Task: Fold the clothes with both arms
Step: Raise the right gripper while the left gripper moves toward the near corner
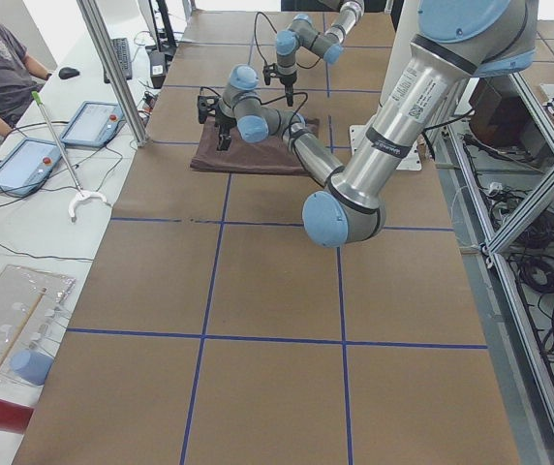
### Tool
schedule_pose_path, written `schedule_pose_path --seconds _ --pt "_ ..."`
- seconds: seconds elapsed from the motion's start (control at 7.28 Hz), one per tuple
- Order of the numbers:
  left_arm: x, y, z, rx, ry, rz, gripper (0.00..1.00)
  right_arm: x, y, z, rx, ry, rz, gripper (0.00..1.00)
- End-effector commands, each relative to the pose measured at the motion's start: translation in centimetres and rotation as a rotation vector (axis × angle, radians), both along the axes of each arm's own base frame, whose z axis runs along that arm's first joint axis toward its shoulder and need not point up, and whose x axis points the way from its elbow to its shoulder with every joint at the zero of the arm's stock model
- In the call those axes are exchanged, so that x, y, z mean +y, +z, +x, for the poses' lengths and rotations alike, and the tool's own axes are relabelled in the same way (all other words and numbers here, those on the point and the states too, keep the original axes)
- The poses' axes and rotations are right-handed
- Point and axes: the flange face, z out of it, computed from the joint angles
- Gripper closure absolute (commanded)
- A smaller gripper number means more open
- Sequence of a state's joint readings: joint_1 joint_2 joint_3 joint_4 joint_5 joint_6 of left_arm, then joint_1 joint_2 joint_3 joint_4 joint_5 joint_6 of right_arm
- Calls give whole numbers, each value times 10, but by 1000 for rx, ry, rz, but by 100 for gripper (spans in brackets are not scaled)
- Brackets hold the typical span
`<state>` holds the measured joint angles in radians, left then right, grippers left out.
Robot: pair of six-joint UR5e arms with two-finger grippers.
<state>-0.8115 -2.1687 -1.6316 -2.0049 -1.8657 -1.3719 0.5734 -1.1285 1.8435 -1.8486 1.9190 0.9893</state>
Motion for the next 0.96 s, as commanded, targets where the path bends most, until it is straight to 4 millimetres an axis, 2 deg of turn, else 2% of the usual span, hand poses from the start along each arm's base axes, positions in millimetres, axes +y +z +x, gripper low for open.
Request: schedule_pose_path --seconds 0.0,0.14,0.27,0.41,0.55,0.69,0.82 --pt "8 2 7 5 12 -11 0 -27 -40 28 -99 38 -12 0" --pt "32 20 9 45 71 -103 0 -22 -62 39 -152 46 21 0" --pt "75 38 25 96 90 -226 0 -14 -79 49 -215 69 32 0" --pt "132 43 40 125 99 -301 0 -10 -87 51 -257 90 15 0" --pt "185 49 65 120 91 -346 0 -2 -86 58 -280 116 2 0" --pt "229 54 91 122 74 -417 0 6 -93 53 -309 135 -15 0" --pt "258 55 109 74 42 -473 1 13 -95 46 -335 134 -15 0"
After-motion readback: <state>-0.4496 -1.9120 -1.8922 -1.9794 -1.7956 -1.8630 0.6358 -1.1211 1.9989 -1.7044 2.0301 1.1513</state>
